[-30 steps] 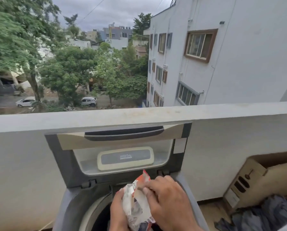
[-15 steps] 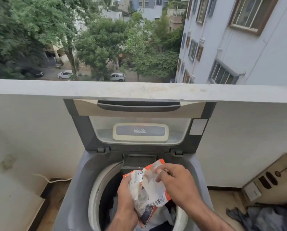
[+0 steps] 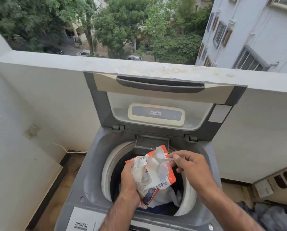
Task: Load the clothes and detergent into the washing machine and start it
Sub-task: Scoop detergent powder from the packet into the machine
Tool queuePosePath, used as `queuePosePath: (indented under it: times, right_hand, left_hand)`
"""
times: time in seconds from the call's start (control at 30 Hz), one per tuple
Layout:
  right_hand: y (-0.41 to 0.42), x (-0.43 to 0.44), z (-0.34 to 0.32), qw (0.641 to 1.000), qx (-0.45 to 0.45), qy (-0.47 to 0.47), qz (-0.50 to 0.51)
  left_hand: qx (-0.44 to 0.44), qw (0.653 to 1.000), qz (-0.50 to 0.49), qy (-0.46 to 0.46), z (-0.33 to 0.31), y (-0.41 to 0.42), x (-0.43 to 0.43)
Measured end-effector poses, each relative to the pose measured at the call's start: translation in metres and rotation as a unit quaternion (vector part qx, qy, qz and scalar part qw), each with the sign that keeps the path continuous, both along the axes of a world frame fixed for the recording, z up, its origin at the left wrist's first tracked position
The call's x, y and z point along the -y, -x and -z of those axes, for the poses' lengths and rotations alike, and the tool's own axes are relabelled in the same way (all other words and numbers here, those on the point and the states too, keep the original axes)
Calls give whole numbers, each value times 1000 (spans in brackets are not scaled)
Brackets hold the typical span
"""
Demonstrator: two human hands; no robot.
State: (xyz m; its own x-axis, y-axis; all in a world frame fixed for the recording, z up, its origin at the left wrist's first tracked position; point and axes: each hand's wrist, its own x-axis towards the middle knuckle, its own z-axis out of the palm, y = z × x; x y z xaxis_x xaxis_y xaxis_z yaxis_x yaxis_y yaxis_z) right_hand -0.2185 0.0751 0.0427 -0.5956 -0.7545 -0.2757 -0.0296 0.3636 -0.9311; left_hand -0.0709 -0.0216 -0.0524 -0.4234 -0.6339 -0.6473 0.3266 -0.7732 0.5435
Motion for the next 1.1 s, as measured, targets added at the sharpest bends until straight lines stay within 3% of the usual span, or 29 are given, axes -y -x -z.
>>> queuePosePath:
  times: [0.2,0.37,0.57,1.1]
  right_hand:
    - [-4,5,11,1000,15,1,-6]
    - [-4,11,15,994,102,-9,33]
    - [6,24,22,987,145,-30,61]
    - [11,110,88,981,150,-46,114]
  left_hand:
    - [19,1000,6,-3,1,-8,6]
    - [24,1000,7,-14,7,-15,10]
    - [37,998,-13,-39,18,-27,17]
    - [38,996,-54,-58,31,-58,39]
